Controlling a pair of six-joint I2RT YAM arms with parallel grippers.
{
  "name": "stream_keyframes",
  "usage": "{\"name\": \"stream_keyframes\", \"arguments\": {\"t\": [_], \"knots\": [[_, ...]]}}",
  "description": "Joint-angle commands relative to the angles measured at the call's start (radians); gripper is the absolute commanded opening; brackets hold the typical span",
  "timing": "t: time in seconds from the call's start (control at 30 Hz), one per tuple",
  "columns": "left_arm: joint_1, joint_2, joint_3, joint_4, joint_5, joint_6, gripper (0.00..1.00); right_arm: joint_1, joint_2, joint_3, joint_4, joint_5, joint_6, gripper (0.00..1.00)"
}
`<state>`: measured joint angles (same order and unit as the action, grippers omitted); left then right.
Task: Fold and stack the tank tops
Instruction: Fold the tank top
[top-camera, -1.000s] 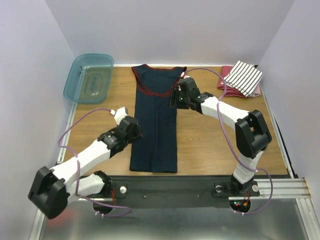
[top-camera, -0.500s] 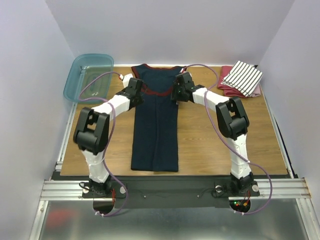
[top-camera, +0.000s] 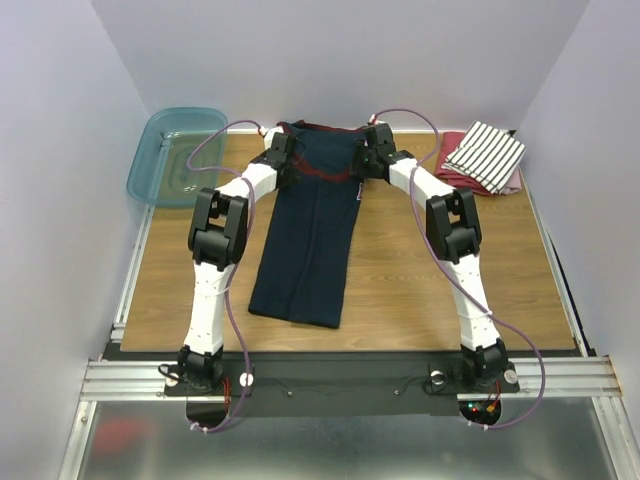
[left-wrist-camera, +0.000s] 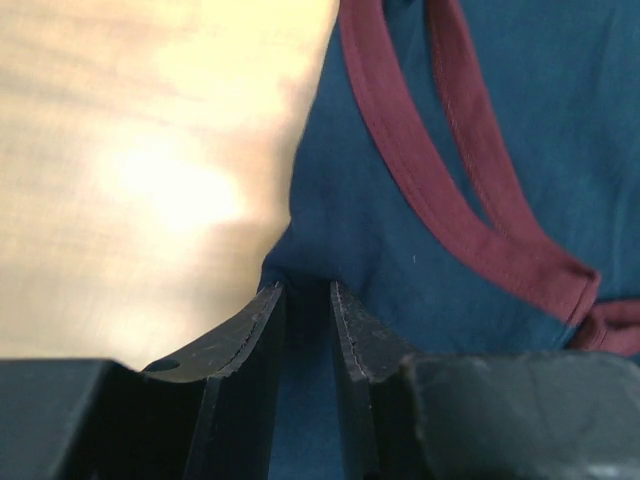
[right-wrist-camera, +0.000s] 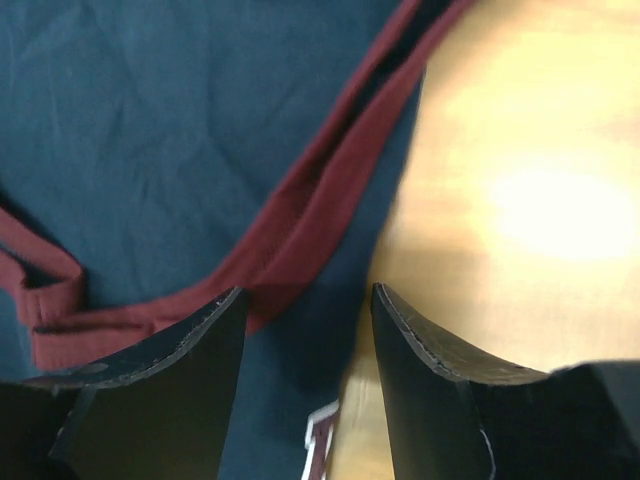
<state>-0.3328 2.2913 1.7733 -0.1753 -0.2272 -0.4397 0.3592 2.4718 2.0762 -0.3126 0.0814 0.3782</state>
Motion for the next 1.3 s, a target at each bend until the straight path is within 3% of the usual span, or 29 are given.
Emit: {"name": "stream_keyframes", "arguments": {"t": [0.0,0.2,0.43,0.6,0.63,0.73,0.8,0.93,0.97,1.1,1.27], "knots": [[0.026,0.069,0.149,-0.055,0.038,0.01,0.35,-0.023,0.091,0.137,-0.034,0.023,-0.061,0.58],[0.034,0.091,0.157,-0.026,0.065,-0.108,0.35,-0.045,0.229,0.363,-0.039,0.05,-0.087,0.51],[0.052,-0.064,-0.066,0.132,0.072,-0.133,0.38,-0.106,0.28,0.435,-0.033,0.006,-0.056,0.49],[0.066,-0.157,-0.106,0.194,0.098,-0.064,0.43,-0.109,0.188,0.366,-0.022,-0.034,-0.035,0.84],[0.066,-0.199,-0.12,0.192,0.089,-0.056,0.46,-0.108,0.143,0.339,-0.023,-0.031,-0.032,0.91],[0.067,-0.282,-0.211,0.178,0.024,-0.07,0.46,-0.108,0.047,0.265,-0.025,-0.034,-0.021,0.93],[0.067,-0.38,-0.277,0.136,-0.024,-0.125,0.45,-0.106,-0.081,0.129,-0.025,-0.052,0.016,0.93],[0.066,-0.6,-0.588,0.114,-0.087,-0.26,0.41,-0.047,-0.327,-0.206,-0.022,-0.074,0.063,0.93],[0.063,-0.639,-0.648,0.115,-0.095,-0.284,0.41,-0.022,-0.415,-0.354,-0.017,-0.066,0.07,0.92],[0.04,-0.789,-0.911,0.114,-0.142,-0.382,0.39,0.163,-0.578,-0.647,0.056,0.023,0.099,0.88],[0.0,-0.918,-1.136,0.112,-0.164,-0.471,0.37,0.239,-0.548,-0.712,0.081,0.069,0.149,0.68]]}}
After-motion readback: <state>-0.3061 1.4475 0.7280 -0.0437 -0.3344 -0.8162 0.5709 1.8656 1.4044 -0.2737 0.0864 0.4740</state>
